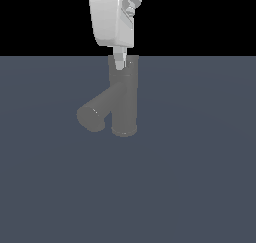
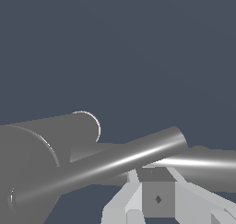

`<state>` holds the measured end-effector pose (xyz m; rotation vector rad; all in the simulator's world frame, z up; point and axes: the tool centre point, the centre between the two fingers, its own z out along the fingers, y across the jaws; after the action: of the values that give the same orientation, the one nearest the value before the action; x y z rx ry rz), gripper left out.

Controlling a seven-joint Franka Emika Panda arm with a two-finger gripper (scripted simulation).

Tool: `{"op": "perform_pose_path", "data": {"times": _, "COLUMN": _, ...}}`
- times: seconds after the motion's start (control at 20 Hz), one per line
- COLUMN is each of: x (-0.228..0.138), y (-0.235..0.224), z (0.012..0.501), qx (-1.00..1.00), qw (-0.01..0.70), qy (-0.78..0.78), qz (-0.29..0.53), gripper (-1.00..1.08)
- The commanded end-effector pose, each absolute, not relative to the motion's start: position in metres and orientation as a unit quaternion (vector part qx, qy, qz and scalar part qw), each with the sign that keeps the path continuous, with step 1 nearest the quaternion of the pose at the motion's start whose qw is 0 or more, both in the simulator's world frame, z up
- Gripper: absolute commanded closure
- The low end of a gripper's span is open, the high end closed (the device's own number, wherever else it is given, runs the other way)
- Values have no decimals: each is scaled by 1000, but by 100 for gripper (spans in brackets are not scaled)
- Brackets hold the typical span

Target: Turn on the faucet by rotating a designated handle.

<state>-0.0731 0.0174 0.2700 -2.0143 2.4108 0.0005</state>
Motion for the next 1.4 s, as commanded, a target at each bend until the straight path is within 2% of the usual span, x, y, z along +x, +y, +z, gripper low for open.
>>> {"op": "perform_pose_path", "data": {"times": 0.0, "x": -68, "y": -1, "z": 270, "qx": -633, "qw": 0, "qy": 774, "qz": -1, "gripper": 108}}
{"op": "perform_pose_path", "data": {"times": 1.35, "x": -25, "y": -84, "z": 270, "qx": -619, "qw": 0, "qy": 785, "qz": 0, "gripper": 108}}
